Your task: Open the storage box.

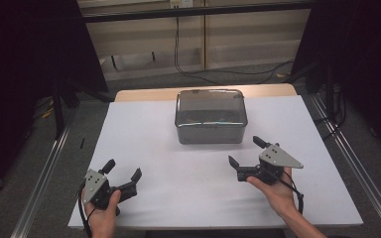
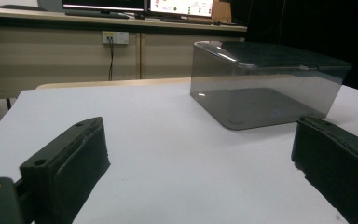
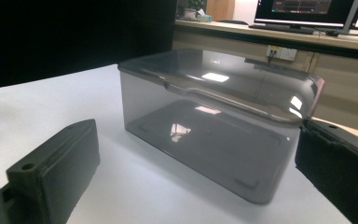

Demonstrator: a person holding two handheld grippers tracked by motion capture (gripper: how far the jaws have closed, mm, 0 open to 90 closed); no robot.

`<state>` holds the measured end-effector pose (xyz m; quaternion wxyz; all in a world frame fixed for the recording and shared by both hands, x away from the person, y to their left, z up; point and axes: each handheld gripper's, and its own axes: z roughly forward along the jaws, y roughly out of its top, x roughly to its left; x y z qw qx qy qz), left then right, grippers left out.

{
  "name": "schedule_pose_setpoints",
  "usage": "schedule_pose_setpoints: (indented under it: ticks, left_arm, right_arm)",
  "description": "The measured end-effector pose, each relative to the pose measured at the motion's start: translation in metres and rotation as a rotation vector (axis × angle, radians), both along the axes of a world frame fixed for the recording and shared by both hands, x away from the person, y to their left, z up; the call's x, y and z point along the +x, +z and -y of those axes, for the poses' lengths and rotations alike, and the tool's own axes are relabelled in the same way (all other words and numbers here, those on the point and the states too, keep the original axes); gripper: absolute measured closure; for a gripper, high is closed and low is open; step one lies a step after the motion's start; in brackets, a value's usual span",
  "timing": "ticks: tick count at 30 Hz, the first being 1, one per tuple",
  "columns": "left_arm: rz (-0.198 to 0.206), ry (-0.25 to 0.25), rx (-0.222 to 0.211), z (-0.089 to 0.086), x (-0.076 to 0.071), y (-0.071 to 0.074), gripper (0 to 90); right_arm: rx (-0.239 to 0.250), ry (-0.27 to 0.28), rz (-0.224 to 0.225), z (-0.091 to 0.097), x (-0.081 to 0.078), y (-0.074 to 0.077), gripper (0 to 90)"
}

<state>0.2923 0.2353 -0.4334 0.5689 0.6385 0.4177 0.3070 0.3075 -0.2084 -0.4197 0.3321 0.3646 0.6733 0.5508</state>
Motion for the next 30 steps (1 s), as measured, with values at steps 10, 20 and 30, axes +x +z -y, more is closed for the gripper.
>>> schedule_pose_setpoints:
  ticks: [10, 20, 30]
  left_arm:
    - [0.003, 0.009, 0.015, -0.002, -0.001, 0.001, 3.4]
    - [0.000, 0.015, 0.033, -0.002, -0.003, 0.000, 3.4]
    - [0.002, 0.021, 0.031, -0.003, -0.003, 0.001, 3.4]
  right_arm:
    - [-0.039, 0.030, 0.030, -0.014, 0.018, 0.006, 0.0]
    - [-0.182, 0.027, 0.074, -0.028, 0.033, 0.007, 0.2]
    - [-0.361, -0.031, 0.158, -0.043, 0.050, 0.014, 5.0]
